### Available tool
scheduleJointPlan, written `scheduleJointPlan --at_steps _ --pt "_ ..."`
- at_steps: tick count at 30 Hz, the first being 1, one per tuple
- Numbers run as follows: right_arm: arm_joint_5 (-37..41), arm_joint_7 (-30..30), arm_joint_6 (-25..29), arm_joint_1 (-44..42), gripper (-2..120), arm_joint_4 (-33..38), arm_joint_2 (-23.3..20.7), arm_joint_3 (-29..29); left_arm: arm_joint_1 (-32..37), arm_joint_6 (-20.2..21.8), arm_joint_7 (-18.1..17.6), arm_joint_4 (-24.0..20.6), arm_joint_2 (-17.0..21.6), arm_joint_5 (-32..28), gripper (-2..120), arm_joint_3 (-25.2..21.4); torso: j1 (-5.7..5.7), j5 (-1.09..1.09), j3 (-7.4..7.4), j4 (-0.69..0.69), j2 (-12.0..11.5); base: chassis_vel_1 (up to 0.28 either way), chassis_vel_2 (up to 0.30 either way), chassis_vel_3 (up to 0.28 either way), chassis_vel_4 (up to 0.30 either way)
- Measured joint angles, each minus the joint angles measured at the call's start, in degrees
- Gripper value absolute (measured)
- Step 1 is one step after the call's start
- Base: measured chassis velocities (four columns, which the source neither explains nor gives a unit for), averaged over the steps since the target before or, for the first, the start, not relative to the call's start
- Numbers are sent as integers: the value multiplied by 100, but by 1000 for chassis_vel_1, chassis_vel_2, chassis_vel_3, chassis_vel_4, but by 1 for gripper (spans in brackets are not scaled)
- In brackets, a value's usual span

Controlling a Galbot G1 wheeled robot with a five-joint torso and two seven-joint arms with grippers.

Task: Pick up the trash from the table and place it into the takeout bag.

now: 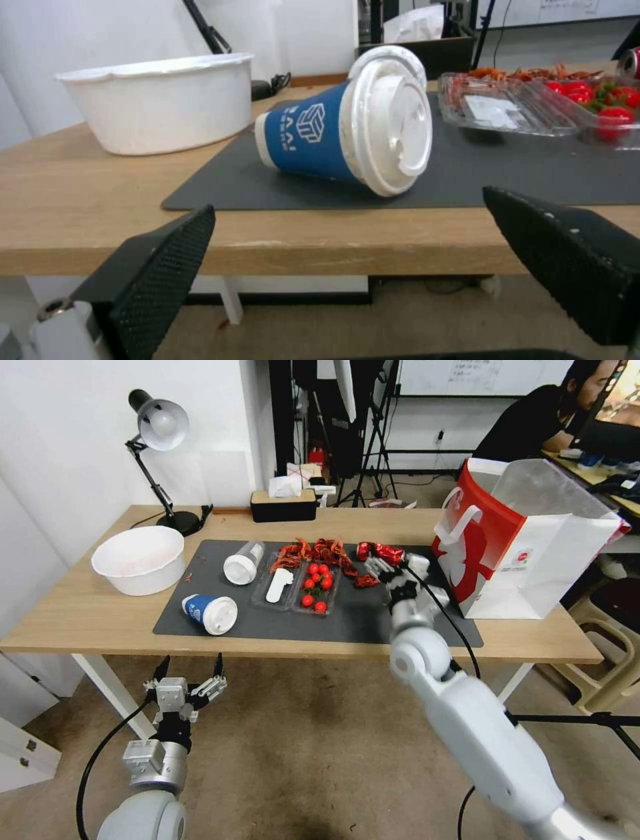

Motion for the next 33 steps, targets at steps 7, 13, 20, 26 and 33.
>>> scheduleJointPlan --at_steps 7,13,20,26,33 --pt "302 331 -470 1095 100 -878 22 -512 11 -21 0 6 -14 2 100 -3 0 0 0 1 0 0 0 0 0" --pt "402 68 -692 1626 100 -1283 -202 -998 13 -39 -1 25 -12 2 100 -10 0 0 0 -1 0 0 0 0 0" --pt "672 -783 -1062 2341 100 -1551 -532 -1846 8 -92 -3 56 -38 1 100 0 -1 0 0 2 0 0 0 0 0" --pt "629 -1323 -1684 2462 100 -1448 -759 -1926 6 -104 -4 77 -33 0 100 -8 -1 1 0 0 0 0 0 0 0" --pt "215 -2420 -2585 2669 100 -1455 -1114 -1725 -16 -115 -6 129 -50 14 100 24 -1 1 -1 -1 0 0 0 0 0"
